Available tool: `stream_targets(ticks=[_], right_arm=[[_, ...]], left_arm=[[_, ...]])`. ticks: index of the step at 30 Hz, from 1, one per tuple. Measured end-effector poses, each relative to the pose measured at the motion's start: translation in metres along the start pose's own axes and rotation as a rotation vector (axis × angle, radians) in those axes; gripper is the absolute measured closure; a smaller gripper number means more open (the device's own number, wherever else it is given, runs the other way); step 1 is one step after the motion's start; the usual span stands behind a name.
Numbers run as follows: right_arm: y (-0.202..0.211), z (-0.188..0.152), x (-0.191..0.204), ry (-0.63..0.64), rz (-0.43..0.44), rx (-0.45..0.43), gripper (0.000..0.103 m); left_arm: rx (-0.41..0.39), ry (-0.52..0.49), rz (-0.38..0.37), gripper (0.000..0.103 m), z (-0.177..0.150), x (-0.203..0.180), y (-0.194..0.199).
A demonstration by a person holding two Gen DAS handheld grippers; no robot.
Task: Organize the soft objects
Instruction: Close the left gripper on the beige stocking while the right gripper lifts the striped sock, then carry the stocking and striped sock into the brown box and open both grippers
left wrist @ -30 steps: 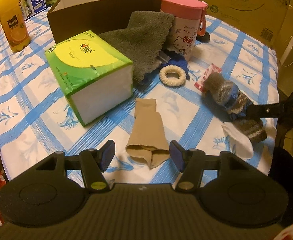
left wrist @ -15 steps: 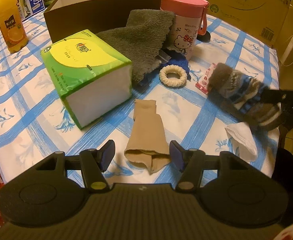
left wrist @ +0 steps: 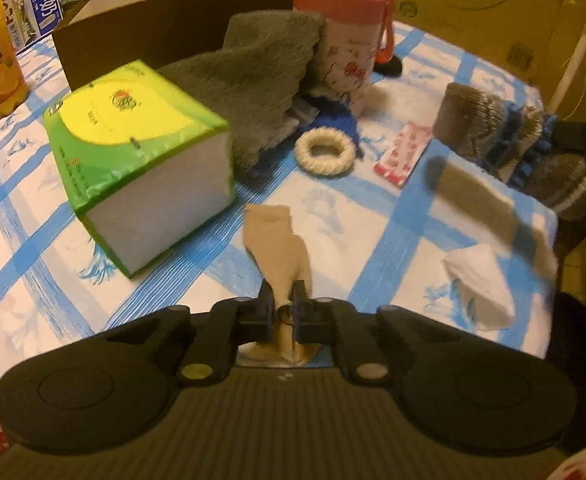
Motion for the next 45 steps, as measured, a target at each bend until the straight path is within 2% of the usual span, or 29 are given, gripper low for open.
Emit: stream_targets(ticks=[8,13,18,25,30,34,38,45], right_arm=[[0.009,0.030,-0.020,-0.030,0.005,-0.038,0.094],[0.005,0.058,-0.031,-0.040,0.022,-0.061,0.094],[-0.004,0.099,-0.033,-0.042,0.066,-0.103,0.094],[-0.033,0.168,-0.013,-0.040,0.174,-0.149,0.094],[-0.068,0.212,0.018,-0.060,0.274,-0.161,0.094],[-0.106,0.239,0.037,-0.094,0.330,-0.131,0.094],[-0.148,0.260,0.056,-0.105,0.356,-0.095,0.094],[-0.216,0.282,0.074,-0.088,0.351,-0.050,0.094]], left_arm=[[-0.070,0.003,-0.041,0.097,0.017,-0.012,0.026],[-0.147,-0.007,-0.054,0.097,0.041,-0.018,0.050],[-0.238,-0.004,-0.057,0.097,0.078,-0.013,0.071],[-0.334,-0.020,-0.007,0.097,0.148,0.006,0.077],[-0.381,-0.025,0.012,0.097,0.200,0.020,0.066],[-0.374,-0.027,0.016,0.097,0.237,0.028,0.043],[-0.376,-0.041,0.026,0.097,0.268,0.038,0.018],[-0.360,-0.058,0.073,0.097,0.311,0.060,-0.030]])
Point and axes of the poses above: each gripper's, at about its wrist camera, not at the fingertips, and y roughly against the way its jaws point, x to its left, z to its top, the point moved 5 cm from there along -y, roughly the way its jaws point, and after that the axes turned 10 degrees about -z, right-handed, at the moved point
